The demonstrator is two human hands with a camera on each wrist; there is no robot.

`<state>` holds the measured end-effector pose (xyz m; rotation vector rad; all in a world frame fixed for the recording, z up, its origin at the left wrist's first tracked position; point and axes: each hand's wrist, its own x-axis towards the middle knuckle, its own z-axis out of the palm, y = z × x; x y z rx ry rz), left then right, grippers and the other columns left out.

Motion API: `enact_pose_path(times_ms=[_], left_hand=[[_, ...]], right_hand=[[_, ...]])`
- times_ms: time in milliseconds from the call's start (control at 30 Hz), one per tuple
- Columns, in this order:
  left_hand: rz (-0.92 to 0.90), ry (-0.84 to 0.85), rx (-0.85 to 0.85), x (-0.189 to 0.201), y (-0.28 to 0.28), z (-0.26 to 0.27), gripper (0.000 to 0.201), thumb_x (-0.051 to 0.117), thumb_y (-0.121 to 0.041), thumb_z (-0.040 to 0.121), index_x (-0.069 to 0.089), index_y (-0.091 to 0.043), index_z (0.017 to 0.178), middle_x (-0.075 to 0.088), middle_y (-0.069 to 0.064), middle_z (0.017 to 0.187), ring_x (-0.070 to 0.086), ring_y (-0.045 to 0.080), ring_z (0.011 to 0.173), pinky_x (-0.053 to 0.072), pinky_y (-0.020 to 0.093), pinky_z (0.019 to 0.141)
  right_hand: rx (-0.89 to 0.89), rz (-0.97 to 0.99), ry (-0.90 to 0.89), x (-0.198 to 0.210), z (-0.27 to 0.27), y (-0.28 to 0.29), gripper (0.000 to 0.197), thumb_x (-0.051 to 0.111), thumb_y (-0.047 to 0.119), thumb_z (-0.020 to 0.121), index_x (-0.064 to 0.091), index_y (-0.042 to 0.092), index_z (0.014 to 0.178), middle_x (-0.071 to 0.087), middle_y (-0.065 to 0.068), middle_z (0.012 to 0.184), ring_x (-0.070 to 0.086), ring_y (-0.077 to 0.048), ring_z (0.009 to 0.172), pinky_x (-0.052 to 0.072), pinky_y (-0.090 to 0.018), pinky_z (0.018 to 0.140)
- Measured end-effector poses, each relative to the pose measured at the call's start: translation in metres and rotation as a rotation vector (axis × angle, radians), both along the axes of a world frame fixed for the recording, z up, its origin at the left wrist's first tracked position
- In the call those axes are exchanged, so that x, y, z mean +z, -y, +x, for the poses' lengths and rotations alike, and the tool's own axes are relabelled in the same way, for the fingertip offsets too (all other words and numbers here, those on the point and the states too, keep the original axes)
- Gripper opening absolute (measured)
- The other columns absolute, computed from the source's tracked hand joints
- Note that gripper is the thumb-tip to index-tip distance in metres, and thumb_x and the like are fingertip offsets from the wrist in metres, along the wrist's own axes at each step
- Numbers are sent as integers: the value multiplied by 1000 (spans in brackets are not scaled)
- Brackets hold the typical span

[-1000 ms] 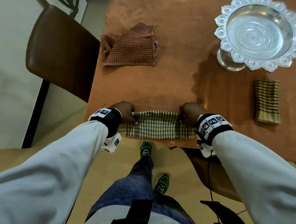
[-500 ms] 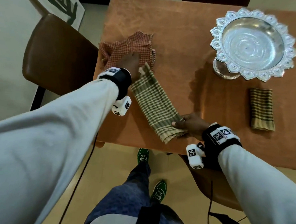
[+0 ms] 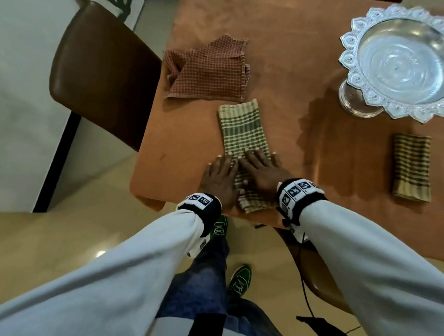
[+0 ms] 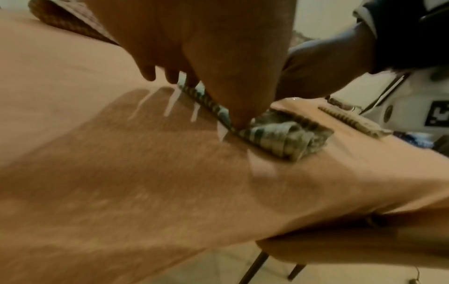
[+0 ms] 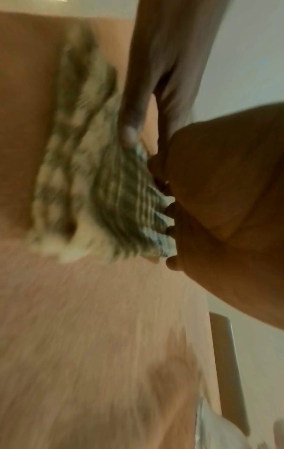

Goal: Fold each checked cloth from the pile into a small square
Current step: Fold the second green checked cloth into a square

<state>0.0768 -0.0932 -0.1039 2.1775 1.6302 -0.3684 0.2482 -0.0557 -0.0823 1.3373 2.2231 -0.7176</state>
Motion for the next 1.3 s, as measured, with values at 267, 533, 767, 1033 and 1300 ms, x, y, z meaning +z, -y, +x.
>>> enact_pose_path(times_ms=[267,533,767,1033,1300], left_hand=[[-7,195,184,5,18,-6,55,49,-34,89,36,-11,137,39,15,141,38,39,129,37,46,104],[-331,426,889,18,23,38,64,69,-22,77,34,-6,129,60,15,111,63,38,97,56,45,84],[-320,698,978,16,32,10,33,72,-11,74,41,-18,84,55,6,79,57,22,62,57,34,61],[126,229,269,16,28,-9,37,56,-29,90,50,-8,118,49,16,127,46,36,118,42,44,97],[111,2,-201,-33,17,-25,85,17,-64,95,11,-4,155,6,16,163,4,31,151,8,50,121]], right_hand=[[-460,103,0,-7,43,30,67,48,41,96,23,7,148,19,-19,157,23,-42,143,21,-57,114],[-952,-67,-120,1,29,41,36,63,20,87,48,1,114,59,-15,105,60,-34,95,41,-33,65],[-1161,-305,-374,13,27,62,25,68,26,81,67,2,74,70,-18,73,71,-32,72,60,-43,67],[-705,155,-216,23,16,59,32,52,30,95,54,8,118,58,-16,118,57,-32,106,47,-36,83],[-29,61,92,-30,23,34,101,-9,77,84,16,11,156,7,-11,164,5,-31,151,-9,-61,113]])
